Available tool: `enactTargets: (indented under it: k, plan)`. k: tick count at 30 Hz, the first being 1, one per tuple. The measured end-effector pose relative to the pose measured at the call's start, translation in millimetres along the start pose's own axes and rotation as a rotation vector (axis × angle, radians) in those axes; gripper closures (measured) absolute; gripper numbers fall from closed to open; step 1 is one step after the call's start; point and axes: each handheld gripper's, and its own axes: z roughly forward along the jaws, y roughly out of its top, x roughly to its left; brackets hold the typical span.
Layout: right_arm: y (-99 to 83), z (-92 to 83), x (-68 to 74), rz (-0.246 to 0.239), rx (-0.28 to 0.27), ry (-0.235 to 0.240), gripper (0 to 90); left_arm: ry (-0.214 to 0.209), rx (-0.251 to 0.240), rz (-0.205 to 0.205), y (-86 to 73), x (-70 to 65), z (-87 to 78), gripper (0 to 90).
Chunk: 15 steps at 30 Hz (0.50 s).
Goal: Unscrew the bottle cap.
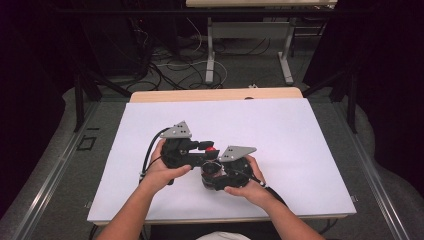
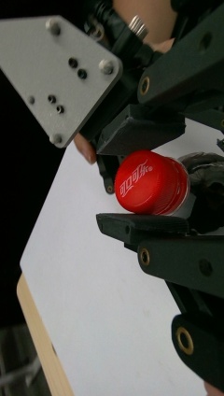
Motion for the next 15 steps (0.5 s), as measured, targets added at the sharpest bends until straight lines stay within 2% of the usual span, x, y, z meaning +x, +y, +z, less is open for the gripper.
enactTargets:
  k: [1,2,3,5,7,9,10,11,13,15]
  plan:
    - [0.0,-0.2,0.0,0.006,0.005,-0.01,29.4,0.072,-0.01,-0.016,-0.5,-8.8,2.4,60.7]
    - [-0.1,-0.1,-0.2,0.005,0.005,-0.021,29.4,0.112,-0.013,-0.032,-0.6,-13.4,4.0,60.8]
    - [-0.4,0.3,0.1,0.005,0.004,-0.035,29.4,0.112,-0.013,-0.032,-0.6,-13.4,4.0,60.9]
    - [-0.9,0.7,0.5,-0.001,0.013,-0.05,29.4,0.19,-0.013,-0.061,-0.5,-22.2,6.9,60.9]
    - [-1.1,1.1,0.6,-0.006,0.017,-0.053,29.4,0.241,-0.005,-0.079,0.2,-28.2,8.8,60.9]
    - [-1.2,0.8,0.7,0.0,0.02,-0.05,29.3,0.24,0.002,-0.085,1.2,-29.5,9.0,60.2]
    - [-1.2,0.8,0.7,0.0,0.02,-0.05,29.3,0.217,0.008,-0.082,2.0,-27.8,8.0,60.2]
    - [-1.1,0.6,0.8,0.009,0.004,-0.046,29.3,0.154,0.003,-0.092,3.3,-24.1,5.4,51.8]
    - [-0.6,-0.5,-0.4,0.013,0.001,-0.036,29.3,0.137,-0.015,-0.091,4.1,-22.1,2.4,49.0]
    - [0.1,-1.7,-0.9,0.017,0.01,-0.032,29.3,0.126,-0.01,-0.081,4.9,-20.6,0.2,46.4]
